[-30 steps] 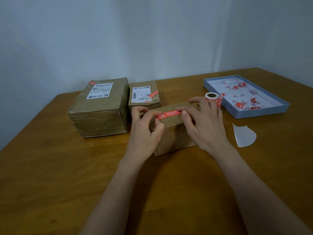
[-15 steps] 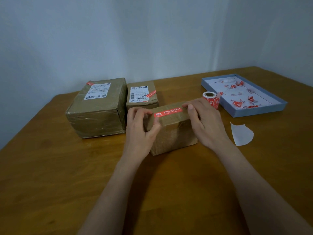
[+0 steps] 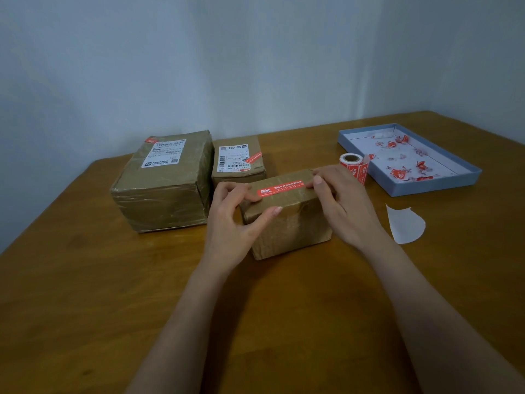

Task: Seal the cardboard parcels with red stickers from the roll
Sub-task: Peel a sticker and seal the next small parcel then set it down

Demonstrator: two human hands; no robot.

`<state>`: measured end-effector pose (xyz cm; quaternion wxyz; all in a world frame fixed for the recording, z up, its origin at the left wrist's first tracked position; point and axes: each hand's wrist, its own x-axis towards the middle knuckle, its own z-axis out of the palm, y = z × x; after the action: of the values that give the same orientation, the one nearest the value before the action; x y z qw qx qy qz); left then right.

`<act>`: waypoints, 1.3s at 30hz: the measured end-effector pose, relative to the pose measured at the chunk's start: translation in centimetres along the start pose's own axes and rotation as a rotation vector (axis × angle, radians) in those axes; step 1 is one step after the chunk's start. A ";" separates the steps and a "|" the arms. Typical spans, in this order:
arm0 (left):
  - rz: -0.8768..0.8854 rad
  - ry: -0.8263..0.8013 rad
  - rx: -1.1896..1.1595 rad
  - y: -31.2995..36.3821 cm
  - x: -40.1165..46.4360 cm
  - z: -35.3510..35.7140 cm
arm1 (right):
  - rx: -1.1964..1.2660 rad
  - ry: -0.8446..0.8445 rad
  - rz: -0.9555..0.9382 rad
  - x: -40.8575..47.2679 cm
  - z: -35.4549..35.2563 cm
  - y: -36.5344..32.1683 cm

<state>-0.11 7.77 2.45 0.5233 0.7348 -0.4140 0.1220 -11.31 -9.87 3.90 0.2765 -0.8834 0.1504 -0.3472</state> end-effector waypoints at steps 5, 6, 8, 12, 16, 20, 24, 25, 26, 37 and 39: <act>-0.209 -0.073 -0.165 0.3 -0.1 -0.4 | 0.172 0.021 0.204 0.2 -0.6 -0.2; -0.269 -0.125 -0.199 0.1 -0.2 -0.5 | 0.201 0.003 0.261 0.3 -0.7 -0.1; -0.369 -0.214 -0.257 -0.3 -0.4 -0.4 | 0.282 -0.046 0.384 0.3 -0.8 0.2; -0.548 -0.147 -0.401 -0.9 -0.6 0.1 | 0.499 -0.150 0.631 0.7 -0.5 0.8; -0.648 -0.030 -0.504 -0.8 0.0 -0.4 | 0.729 -0.178 0.624 0.4 -0.9 0.4; -0.661 -0.054 -0.614 0.1 0.3 -0.9 | 0.884 -0.158 0.492 0.0 -1.3 0.9; -0.667 -0.111 -0.682 0.8 0.4 -0.7 | 0.824 -0.231 0.356 -0.1 -1.3 1.5; -0.661 -0.125 -0.659 0.8 0.3 -0.7 | 0.795 -0.206 0.351 0.0 -1.2 1.5; -0.665 -0.146 -0.630 0.8 0.2 -0.7 | 0.761 -0.165 0.349 0.0 -1.1 1.5; -0.708 -0.348 -0.280 1.0 0.1 -0.3 | 0.550 0.213 0.435 0.5 -1.5 1.0; -0.760 -0.377 -0.248 0.8 0.2 -0.2 | 0.607 0.239 0.482 0.6 -1.3 1.3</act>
<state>-0.51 7.77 3.23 0.5303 0.7760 -0.2140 -0.2661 -11.83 -11.66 4.26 0.5789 -0.6544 0.2747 -0.4015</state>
